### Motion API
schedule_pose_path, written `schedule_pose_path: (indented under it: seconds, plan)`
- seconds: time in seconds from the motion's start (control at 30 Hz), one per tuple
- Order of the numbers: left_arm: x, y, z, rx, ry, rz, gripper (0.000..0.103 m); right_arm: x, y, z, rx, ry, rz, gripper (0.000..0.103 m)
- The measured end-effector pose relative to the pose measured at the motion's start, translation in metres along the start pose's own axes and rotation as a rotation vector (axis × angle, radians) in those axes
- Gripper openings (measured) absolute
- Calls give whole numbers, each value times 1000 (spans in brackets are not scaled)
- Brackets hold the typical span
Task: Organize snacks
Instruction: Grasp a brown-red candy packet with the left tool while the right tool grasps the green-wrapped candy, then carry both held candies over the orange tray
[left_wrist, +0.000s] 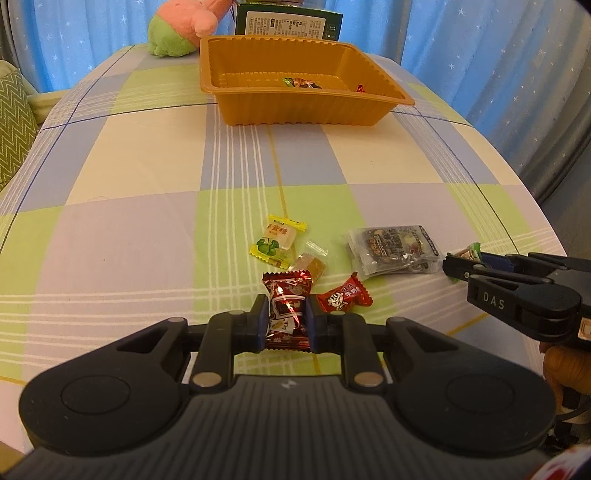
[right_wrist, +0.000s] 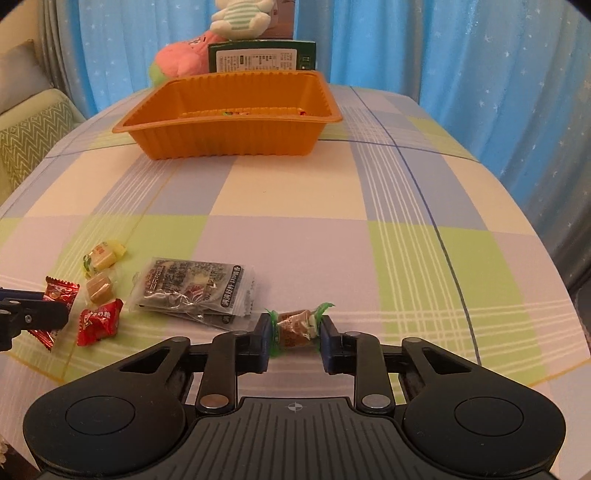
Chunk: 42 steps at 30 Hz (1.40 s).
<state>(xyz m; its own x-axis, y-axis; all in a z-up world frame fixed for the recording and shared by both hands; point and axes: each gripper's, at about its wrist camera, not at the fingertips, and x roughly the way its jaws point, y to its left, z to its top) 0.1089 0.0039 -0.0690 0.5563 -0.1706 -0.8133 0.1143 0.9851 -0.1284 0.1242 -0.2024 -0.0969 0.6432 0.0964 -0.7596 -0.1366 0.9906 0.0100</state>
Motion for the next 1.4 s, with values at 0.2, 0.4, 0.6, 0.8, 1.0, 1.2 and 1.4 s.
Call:
schedule_pose_path:
  seconds: [0.2,0.4,0.6,0.8,1.0,1.2,1.4]
  plan:
    - [-7,-2,6,2,-22,-5,19,-14,-11,5,45,-13,-1,26]
    - [-13,-6,21,6,-55,-14,19,-32,-14,19,71,-43,24,26]
    - [-22,-8,42,10,-96,-19,19,-49,-10,40,64,-84,60,26]
    - [-26,-10,64,13,-129,-27,19,-55,-7,57,56,-111,80,26]
    - [-28,-11,81,17,-149,-30,19,-56,-3,71,41,-126,93,26]
    - [-25,-10,90,16,-148,-33,19,-51,-5,84,39,-131,99,26]
    - [-19,-7,105,5,-144,-34,19,-42,-9,101,44,-127,108,26]
